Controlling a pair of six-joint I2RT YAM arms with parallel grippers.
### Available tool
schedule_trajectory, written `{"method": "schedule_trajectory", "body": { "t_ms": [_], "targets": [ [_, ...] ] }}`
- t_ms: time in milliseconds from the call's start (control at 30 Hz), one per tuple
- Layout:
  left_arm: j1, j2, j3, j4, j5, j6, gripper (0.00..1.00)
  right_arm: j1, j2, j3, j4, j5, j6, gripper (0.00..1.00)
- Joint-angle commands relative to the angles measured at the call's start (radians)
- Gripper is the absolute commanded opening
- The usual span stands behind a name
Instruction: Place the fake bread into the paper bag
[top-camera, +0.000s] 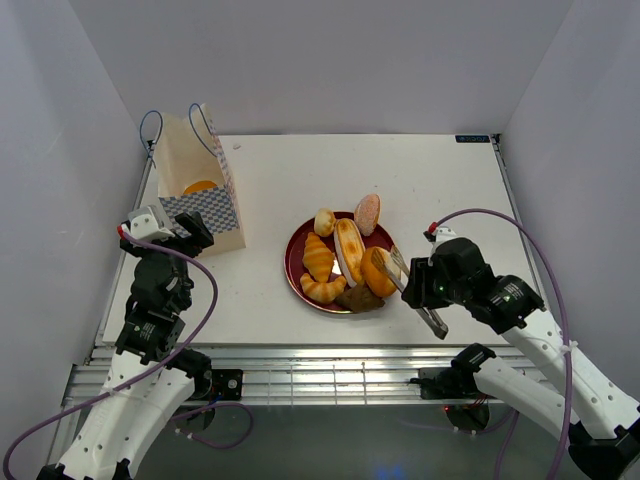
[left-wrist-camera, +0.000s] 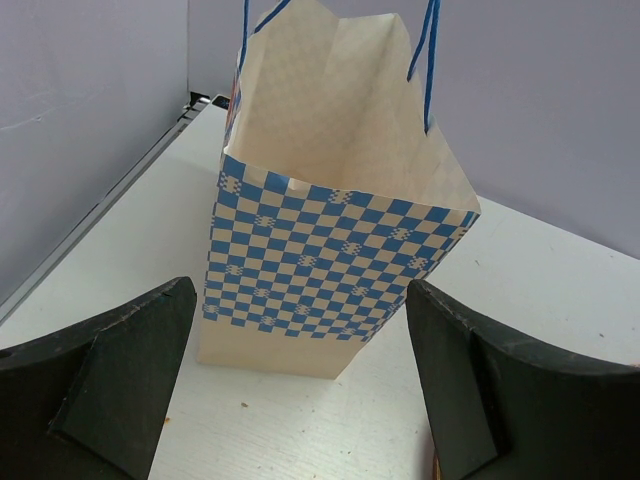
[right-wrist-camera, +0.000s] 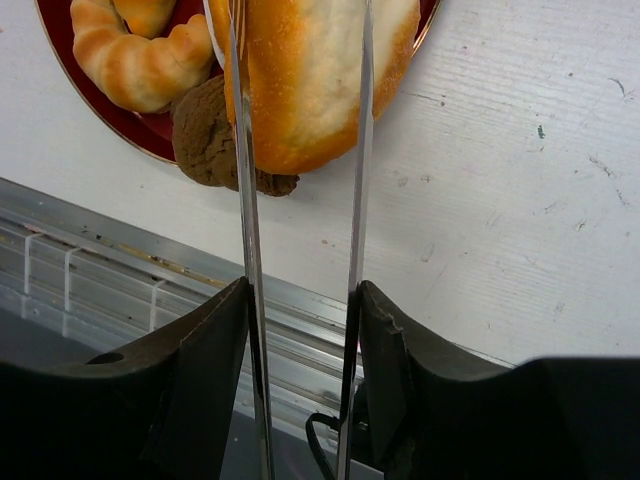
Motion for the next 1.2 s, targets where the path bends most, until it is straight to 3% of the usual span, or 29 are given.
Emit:
{"method": "schedule_trajectory", "body": {
  "t_ms": [0,300,567,1167],
  "targets": [
    [-0.002,-0.003,0.031,-0.011,0.018,-0.007,0.96,-0.002,-0.001,0.032,0.044,-0.009,-0.02,0.51],
    [-0.002,-0.008,0.033,-0.012,0.017,-0.008,0.96,-0.002,-0.001,0.032,0.025,-0.038,-0.025,0.32],
    [-0.002,-0.009,0.033,-0.011,0.018,-0.008,0.96,-0.002,0.011,0.055,0.039,-0.052,-0.019,0.08],
    [-0.002,-0.02,0.036,-0.018,0.009,-0.014,0.96,-0.002,0.054,0.285,0.066,-0.003,-0.068,0.08]
  ]
}}
